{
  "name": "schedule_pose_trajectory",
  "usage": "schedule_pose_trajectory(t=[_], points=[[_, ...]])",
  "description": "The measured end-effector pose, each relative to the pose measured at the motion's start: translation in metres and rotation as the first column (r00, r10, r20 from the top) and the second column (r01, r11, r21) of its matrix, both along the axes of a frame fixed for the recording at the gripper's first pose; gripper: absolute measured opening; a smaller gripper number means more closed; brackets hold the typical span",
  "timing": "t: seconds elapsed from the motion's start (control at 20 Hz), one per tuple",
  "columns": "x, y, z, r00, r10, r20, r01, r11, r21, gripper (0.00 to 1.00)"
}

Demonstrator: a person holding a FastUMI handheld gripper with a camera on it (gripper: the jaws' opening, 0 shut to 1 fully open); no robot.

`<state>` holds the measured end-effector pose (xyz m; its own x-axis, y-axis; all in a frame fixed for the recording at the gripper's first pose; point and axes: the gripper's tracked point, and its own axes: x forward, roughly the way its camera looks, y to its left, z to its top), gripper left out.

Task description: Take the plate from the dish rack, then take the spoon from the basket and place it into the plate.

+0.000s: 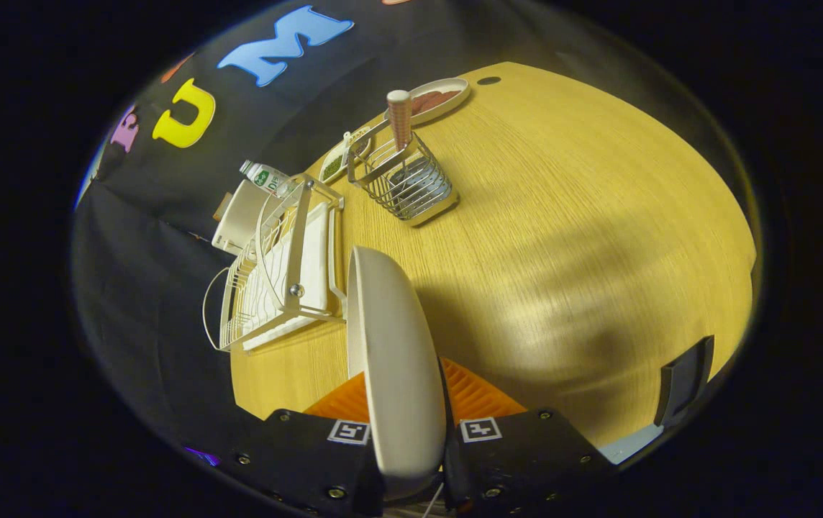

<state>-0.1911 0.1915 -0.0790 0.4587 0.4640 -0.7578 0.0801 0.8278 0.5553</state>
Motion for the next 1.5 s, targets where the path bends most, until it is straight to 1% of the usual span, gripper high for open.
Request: schedule_pose_trajectory(t=[0.05, 0.1, 0.2, 0.25, 0.3, 0.4, 0.5, 0.6, 0.7, 0.85, 0.95, 1.0, 1.15, 1.3, 1.35, 1.45, 1.5], points=[[0.000, -0.007, -0.011, 1.000, 0.006, -0.005, -0.006, 0.999, -0.036, 0.34], [-0.001, -0.016, -0.016, 1.000, 0.011, -0.008, -0.012, 0.998, -0.066, 0.44], [-0.003, -0.034, -0.017, 1.000, 0.013, 0.006, -0.012, 0.995, -0.099, 0.46], [-0.005, -0.040, -0.014, 1.000, 0.014, 0.024, -0.012, 0.995, -0.102, 0.51], [-0.005, -0.046, -0.010, 0.999, 0.017, 0.045, -0.011, 0.993, -0.119, 0.69], [0.002, -0.059, 0.004, 0.991, 0.026, 0.129, -0.005, 0.986, -0.164, 0.69], [0.017, -0.071, 0.031, 0.965, 0.043, 0.260, 0.012, 0.978, -0.207, 0.69], [0.036, -0.084, 0.064, 0.911, 0.063, 0.408, 0.047, 0.966, -0.254, 0.69], [0.053, -0.088, 0.097, 0.845, 0.094, 0.527, 0.067, 0.958, -0.279, 0.69], [0.068, -0.085, 0.137, 0.763, 0.134, 0.632, 0.074, 0.954, -0.290, 0.69], [0.079, -0.085, 0.157, 0.700, 0.156, 0.697, 0.091, 0.949, -0.303, 0.69], [0.083, -0.086, 0.165, 0.666, 0.167, 0.727, 0.103, 0.945, -0.311, 0.69], [0.093, -0.080, 0.176, 0.599, 0.188, 0.779, 0.117, 0.941, -0.317, 0.69], [0.111, -0.083, 0.182, 0.524, 0.190, 0.830, 0.169, 0.932, -0.321, 0.69], [0.117, -0.083, 0.182, 0.504, 0.187, 0.843, 0.188, 0.929, -0.319, 0.69], [0.127, -0.085, 0.177, 0.475, 0.174, 0.862, 0.214, 0.928, -0.305, 0.69], [0.133, -0.084, 0.174, 0.446, 0.175, 0.878, 0.224, 0.928, -0.299, 0.69]])
